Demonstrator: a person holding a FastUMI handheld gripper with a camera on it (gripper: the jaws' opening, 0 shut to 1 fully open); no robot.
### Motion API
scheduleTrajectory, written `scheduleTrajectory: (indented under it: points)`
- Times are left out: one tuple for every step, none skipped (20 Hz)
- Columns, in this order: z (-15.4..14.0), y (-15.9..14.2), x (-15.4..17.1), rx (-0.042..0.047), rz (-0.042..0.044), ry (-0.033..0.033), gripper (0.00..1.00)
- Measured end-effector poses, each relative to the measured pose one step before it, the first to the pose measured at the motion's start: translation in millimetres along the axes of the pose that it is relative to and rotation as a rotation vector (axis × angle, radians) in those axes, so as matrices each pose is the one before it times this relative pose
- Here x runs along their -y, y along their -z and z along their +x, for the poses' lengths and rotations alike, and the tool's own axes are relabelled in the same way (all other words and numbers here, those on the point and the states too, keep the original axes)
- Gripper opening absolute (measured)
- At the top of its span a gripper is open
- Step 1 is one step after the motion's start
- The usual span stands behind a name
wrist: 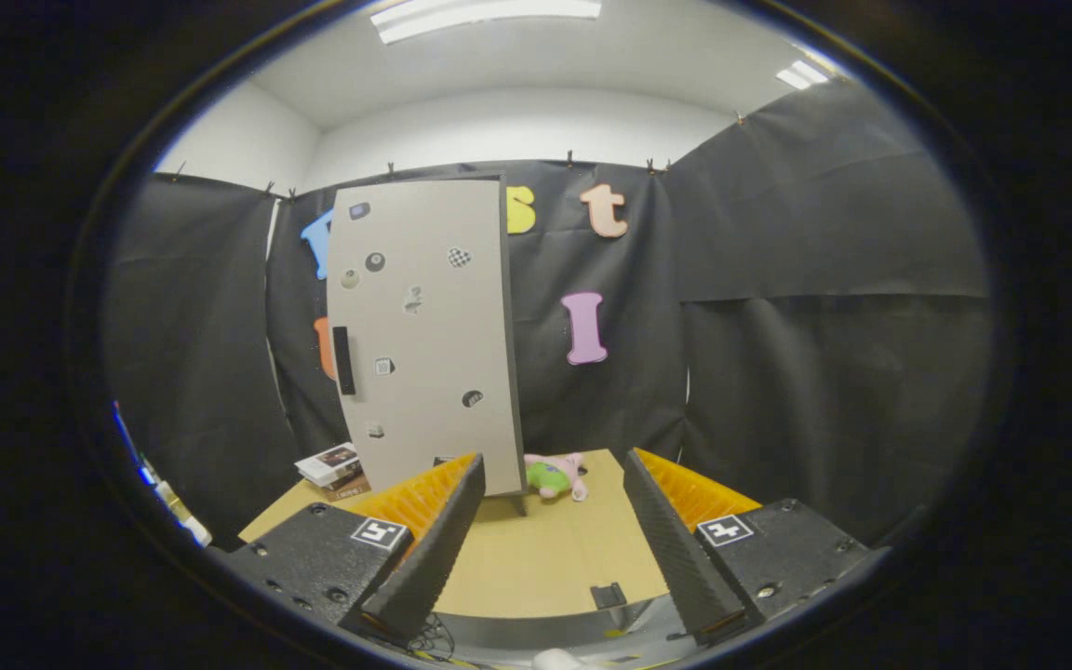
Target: Open the shoe cabinet door, grab the shoes and put them into the shoe cabinet, then close the shoe cabinet door.
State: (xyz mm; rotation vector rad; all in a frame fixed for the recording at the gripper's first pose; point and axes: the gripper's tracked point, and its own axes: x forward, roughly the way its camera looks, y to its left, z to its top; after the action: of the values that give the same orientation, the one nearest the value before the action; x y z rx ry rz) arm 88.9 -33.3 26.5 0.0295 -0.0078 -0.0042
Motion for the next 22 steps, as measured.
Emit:
scheduleTrajectory:
  points:
    - [1.94, -0.09, 0.14, 0.00065, -0.00115, 0.00036, 0.98]
    - [0.71, 0.67, 0.39, -0.00229, 0.00121, 0.00105, 0.98]
    - [2.07, -0.06, -0.51, 0.0, 0.00266, -0.0014, 0.98]
    - [0.97, 0.8, 0.82, -0.00219, 0.00101, 0.00127, 0.98]
    - [2.15, 1.16, 1.18, -0.00212, -0.00174, 0.0019, 0.98]
    - [1.89, 1.06, 1.64, -0.00423, -0.00188, 0.00246, 0.98]
    - [1.38, 2.04, 0.89, -0.00352, -0.00073, -0.00011, 0.98]
    - [1.58, 0.6, 1.53, -0.00377, 0.00021, 0.00116, 0.98]
    - [0.94, 1.01, 1.77, -0.00311, 0.00104, 0.00021, 0.98]
    - [1.32, -0.04, 1.43, -0.001, 0.0013, 0.00006, 0.98]
    - [1.31, -0.29, 1.85, -0.00122, 0.00105, 0.0016, 0.98]
    - [0.63, -0.91, 1.38, 0.00102, 0.00016, -0.00053, 0.98]
    - [1.51, -0.64, 1.19, 0.00088, 0.00008, 0.00145, 0.98]
    - [0.85, -1.12, 0.43, 0.00059, -0.00065, -0.00189, 0.98]
    - [0.61, -0.04, 0.37, 0.00106, -0.00213, -0.00037, 0.99]
    - [1.09, -0.48, 1.02, 0.00043, -0.00328, -0.00002, 0.98]
    - [0.88, 0.33, -0.45, 0.00026, -0.00291, -0.00059, 0.98]
    - [0.86, -0.39, 0.75, -0.00059, -0.00167, 0.00015, 0.98]
    - [0.11, 0.5, 0.71, -0.00211, -0.00064, -0.00111, 0.98]
    - [0.6, -0.38, 0.12, 0.00052, 0.0007, -0.00108, 0.98]
    - [0.54, -0.29, 0.21, -0.00004, 0.00007, -0.00022, 0.98]
    - [0.38, -0.1, 0.8, -0.00071, -0.00065, 0.00162, 0.98]
